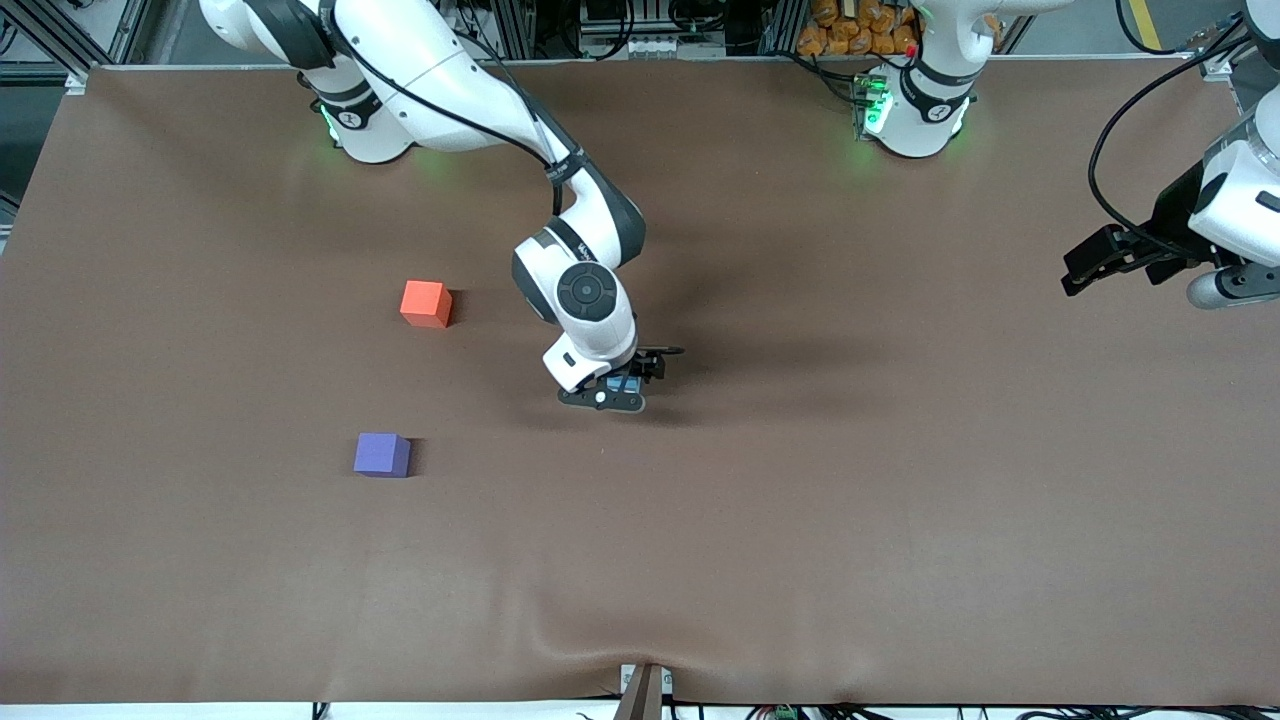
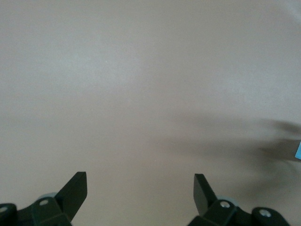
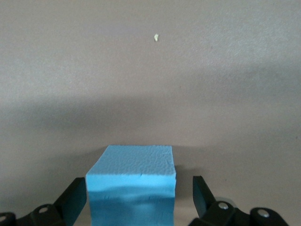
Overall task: Place blue block between orange and purple blocks
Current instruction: 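Lower the right gripper and close it on the light-blue cube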
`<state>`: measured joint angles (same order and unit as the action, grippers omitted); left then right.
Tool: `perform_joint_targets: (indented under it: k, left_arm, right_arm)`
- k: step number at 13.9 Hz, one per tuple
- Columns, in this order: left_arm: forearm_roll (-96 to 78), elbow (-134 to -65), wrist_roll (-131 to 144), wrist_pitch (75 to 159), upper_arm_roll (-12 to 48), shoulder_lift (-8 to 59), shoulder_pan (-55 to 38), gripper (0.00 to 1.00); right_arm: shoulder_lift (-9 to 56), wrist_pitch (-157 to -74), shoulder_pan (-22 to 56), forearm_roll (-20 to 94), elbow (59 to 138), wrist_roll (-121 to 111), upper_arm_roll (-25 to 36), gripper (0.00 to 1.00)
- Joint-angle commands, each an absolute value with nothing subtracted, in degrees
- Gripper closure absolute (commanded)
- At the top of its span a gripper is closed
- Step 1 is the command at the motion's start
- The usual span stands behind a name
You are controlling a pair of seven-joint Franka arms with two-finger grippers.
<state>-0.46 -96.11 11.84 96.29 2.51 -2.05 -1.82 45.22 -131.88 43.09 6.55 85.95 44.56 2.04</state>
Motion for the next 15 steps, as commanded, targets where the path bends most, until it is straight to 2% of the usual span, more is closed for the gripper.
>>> perform_joint_targets:
  k: [1, 2, 4, 6, 8, 12, 15]
  left_arm:
    - [-1.49, -97.56, 8.80, 96.51, 2.55, -3.78, -1.41, 0.00]
    - [-1.49, -97.56, 7.75, 96.50, 2.55, -3.87, -1.32, 0.00]
    - [-1.49, -97.47, 7.21, 96.50, 2.37, -3.87, -1.32, 0.00]
    - [-1.49, -97.47, 7.12, 96.59, 2.29, -3.87, -1.32, 0.00]
    - [-1.49, -97.56, 7.03, 96.59, 2.29, -3.87, -1.32, 0.00]
    - [-1.49, -97.73, 6.85, 96.59, 2.37, -3.87, -0.62, 0.00]
    - [-1.49, -97.73, 6.77, 96.68, 2.46, -3.87, -0.62, 0.00]
  right_arm:
    - [45.97, -131.66, 42.72, 5.19, 84.29, 45.79, 1.85, 0.00]
    - [46.05, -131.66, 42.71, 5.19, 84.29, 45.79, 1.85, 0.01]
    - [46.05, -131.66, 43.06, 5.19, 84.29, 45.62, 1.85, 0.35]
    - [45.88, -131.66, 43.15, 5.19, 84.29, 45.18, 1.85, 0.62]
    - [45.53, -131.57, 43.07, 4.40, 84.29, 44.91, 1.76, 0.78]
    - [42.03, -131.05, 42.02, 3.34, 85.07, 41.94, 1.93, 0.80]
    - [33.95, -128.50, 33.86, 3.34, 90.60, 29.49, 1.93, 0.80]
